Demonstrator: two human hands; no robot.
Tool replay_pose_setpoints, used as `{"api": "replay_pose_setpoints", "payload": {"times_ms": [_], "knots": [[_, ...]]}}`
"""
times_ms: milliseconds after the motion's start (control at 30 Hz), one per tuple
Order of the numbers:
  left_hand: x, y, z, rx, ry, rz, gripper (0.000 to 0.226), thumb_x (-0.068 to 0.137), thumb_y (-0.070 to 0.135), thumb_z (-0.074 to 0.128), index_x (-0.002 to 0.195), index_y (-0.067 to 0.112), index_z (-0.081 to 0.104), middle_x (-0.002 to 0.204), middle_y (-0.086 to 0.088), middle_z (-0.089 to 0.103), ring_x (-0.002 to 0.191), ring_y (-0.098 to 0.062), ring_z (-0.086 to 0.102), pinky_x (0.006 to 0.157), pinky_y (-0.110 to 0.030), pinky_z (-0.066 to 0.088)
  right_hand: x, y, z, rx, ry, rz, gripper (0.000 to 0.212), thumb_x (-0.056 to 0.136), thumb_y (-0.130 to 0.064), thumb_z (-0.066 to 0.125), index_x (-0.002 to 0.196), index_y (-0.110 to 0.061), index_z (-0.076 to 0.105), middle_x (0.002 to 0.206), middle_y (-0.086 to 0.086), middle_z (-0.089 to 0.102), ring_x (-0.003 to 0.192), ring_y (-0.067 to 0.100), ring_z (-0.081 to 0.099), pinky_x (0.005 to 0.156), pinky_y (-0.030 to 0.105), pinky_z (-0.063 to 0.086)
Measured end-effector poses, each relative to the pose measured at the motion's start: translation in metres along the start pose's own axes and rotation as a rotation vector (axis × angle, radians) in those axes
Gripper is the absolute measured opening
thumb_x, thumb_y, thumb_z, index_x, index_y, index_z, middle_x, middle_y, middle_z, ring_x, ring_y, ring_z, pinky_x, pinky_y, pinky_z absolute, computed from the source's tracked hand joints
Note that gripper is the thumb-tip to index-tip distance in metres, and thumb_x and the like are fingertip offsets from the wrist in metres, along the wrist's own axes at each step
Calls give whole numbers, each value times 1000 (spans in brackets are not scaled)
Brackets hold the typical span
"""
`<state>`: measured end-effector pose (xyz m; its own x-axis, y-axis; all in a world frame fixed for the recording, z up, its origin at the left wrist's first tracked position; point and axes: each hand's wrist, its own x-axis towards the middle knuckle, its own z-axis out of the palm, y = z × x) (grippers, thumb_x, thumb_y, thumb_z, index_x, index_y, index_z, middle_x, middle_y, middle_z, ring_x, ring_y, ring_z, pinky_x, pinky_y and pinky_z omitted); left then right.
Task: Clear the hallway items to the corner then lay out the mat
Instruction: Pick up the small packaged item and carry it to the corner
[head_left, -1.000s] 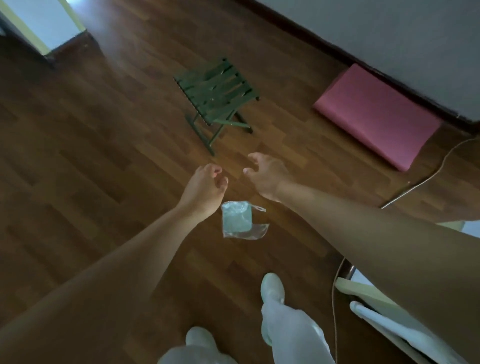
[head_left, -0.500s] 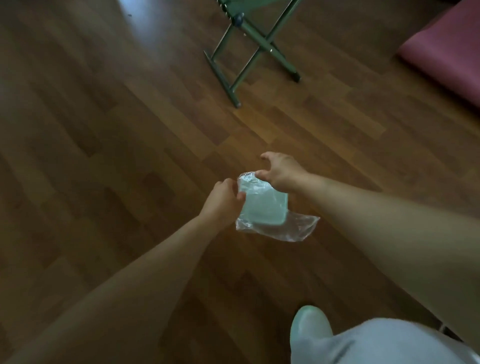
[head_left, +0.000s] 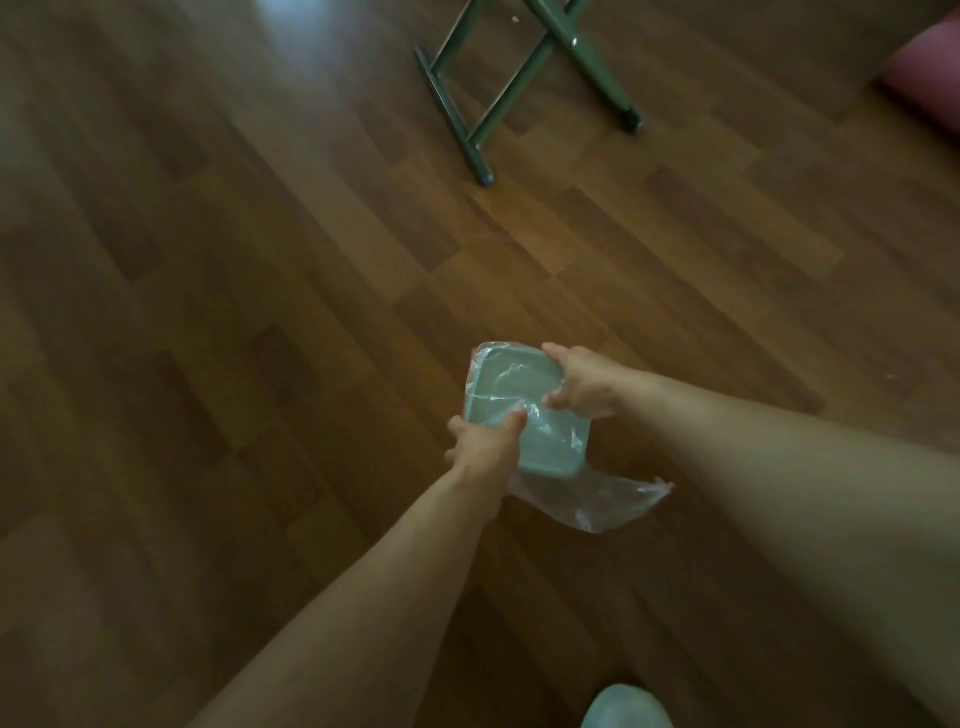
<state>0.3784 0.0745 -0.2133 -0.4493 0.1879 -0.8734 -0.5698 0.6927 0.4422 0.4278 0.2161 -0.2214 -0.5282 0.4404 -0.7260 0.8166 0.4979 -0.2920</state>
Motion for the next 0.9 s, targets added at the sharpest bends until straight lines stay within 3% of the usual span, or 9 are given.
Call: {"api": "replay_pose_setpoints", "payload": {"times_ms": [133, 233, 367, 600, 700, 800, 900], "knots": [[-1, 18, -4, 96, 110, 63, 83, 81, 50, 63, 145, 27, 15, 136, -15, 25, 113, -39, 47, 88, -44, 49, -2, -7, -4, 117, 44, -6, 60, 92, -29, 57, 144, -23, 30, 136, 7, 37, 118, 28, 47, 93, 33, 41], [-10, 33, -20, 139, 163, 120, 91, 78, 39, 72, 146, 31, 12, 135, -13, 22, 118, -39, 43, 94, -47, 47, -13, -27, -15, 174, 47, -22, 51, 97, -29, 46, 144, -19, 31, 137, 11, 34, 118, 29, 47, 96, 34, 42], [-47, 59, -57, 224, 256, 156, 95, 75, 22, 77, 146, 34, 14, 137, -12, 22, 124, -35, 37, 101, -46, 40, -52, -67, -44, 255, 36, -61, 37, 98, -32, 38, 130, -15, 46, 131, 15, 41, 108, 33, 53, 94, 42, 46], [-167, 102, -147, 305, 336, 270, 89, 72, 23, 74, 142, 35, 20, 135, -9, 21, 123, -32, 34, 97, -41, 38, -168, -165, -110, 195, -17, -137, 45, 98, -48, 32, 119, -19, 59, 116, 8, 62, 103, 26, 59, 95, 40, 45], [-229, 124, -188, 298, 356, 277, 89, 72, 24, 74, 143, 34, 20, 137, -9, 21, 123, -33, 34, 96, -41, 39, -226, -216, -138, 97, -4, -152, 58, 95, -57, 28, 113, -14, 61, 100, 7, 65, 90, 23, 62, 80, 37, 49], [-289, 146, -228, 261, 372, 277, 88, 73, 24, 73, 143, 35, 20, 136, -8, 21, 123, -31, 34, 95, -41, 40, -278, -262, -166, 63, 36, -159, 60, 91, -64, 31, 105, -15, 63, 88, 3, 63, 73, 17, 58, 60, 27, 40], [-362, 166, -279, 221, 401, 290, 90, 72, 22, 74, 143, 34, 20, 136, -10, 22, 122, -32, 37, 97, -41, 42, -340, -316, -202, 39, 83, -187, 63, 86, -68, 37, 96, -13, 66, 87, 4, 66, 73, 19, 61, 59, 28, 44]]}}
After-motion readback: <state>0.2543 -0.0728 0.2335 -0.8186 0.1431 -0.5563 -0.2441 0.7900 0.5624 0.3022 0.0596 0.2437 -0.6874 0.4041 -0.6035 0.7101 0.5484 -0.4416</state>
